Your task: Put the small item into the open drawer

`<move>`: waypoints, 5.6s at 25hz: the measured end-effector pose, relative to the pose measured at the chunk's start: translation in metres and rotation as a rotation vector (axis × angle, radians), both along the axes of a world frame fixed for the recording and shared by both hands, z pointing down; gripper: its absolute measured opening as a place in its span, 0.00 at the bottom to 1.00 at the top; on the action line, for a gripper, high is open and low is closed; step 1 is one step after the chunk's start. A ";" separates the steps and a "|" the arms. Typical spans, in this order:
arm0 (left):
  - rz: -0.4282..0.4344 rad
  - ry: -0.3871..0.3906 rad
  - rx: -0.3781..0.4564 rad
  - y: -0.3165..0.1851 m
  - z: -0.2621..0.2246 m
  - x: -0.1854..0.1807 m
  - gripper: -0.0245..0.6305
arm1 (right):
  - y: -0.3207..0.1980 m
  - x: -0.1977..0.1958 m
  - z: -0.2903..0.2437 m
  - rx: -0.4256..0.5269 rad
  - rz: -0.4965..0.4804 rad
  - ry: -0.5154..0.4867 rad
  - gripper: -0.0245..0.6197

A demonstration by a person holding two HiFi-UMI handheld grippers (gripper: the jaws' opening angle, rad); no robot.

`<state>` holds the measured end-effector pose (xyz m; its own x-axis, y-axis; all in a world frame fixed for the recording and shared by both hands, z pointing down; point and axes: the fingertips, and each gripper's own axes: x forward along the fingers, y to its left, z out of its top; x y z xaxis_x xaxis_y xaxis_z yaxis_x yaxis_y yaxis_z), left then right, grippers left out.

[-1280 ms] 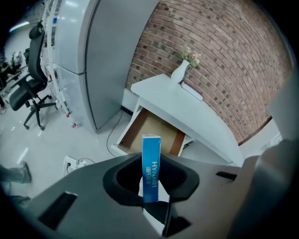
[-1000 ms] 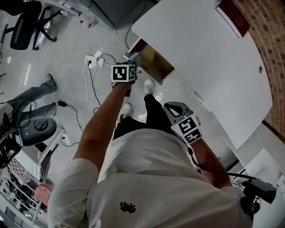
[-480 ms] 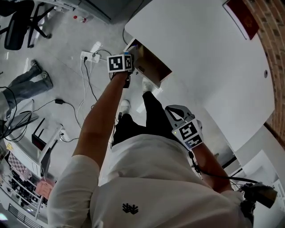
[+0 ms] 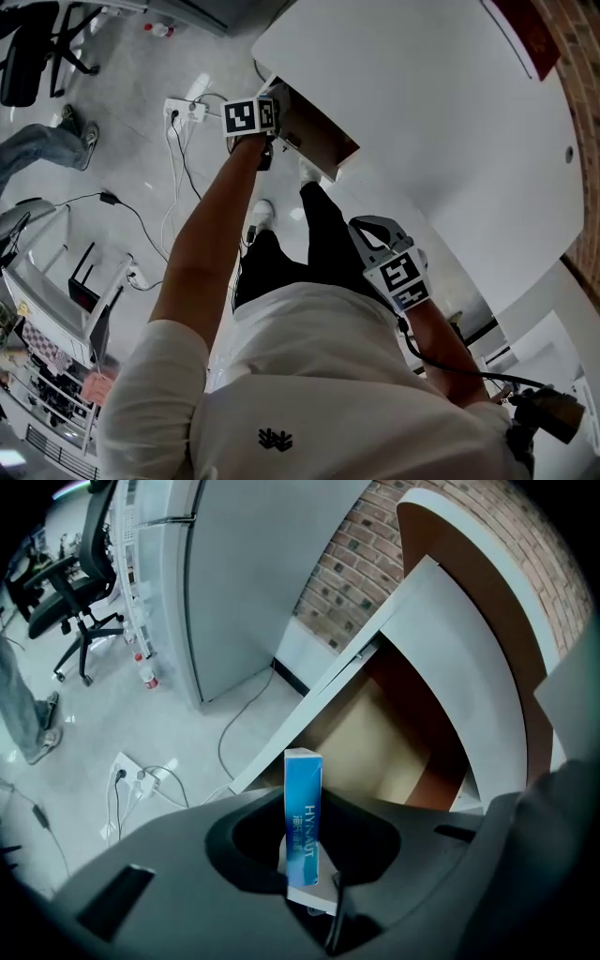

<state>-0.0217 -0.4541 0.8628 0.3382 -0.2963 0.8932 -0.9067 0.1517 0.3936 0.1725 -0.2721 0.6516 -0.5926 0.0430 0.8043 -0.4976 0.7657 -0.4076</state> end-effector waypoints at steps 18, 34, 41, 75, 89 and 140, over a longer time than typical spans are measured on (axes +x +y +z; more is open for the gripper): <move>0.031 -0.045 0.015 0.003 0.003 0.001 0.24 | -0.001 0.005 0.007 -0.008 0.030 -0.001 0.09; 0.042 -0.007 0.085 0.044 -0.062 -0.020 0.26 | 0.013 -0.029 -0.012 0.043 0.022 -0.037 0.09; 0.053 0.048 0.160 0.100 -0.119 -0.035 0.26 | 0.048 -0.057 -0.034 0.085 0.045 -0.058 0.09; 0.382 0.179 0.376 0.466 -0.355 -0.079 0.08 | 0.291 -0.178 -0.157 0.272 0.046 -0.118 0.09; 0.425 0.179 0.403 0.538 -0.371 -0.101 0.08 | 0.356 -0.199 -0.171 0.309 0.070 -0.108 0.09; 0.385 0.188 0.406 0.550 -0.364 -0.089 0.08 | 0.368 -0.195 -0.166 0.345 0.020 -0.115 0.08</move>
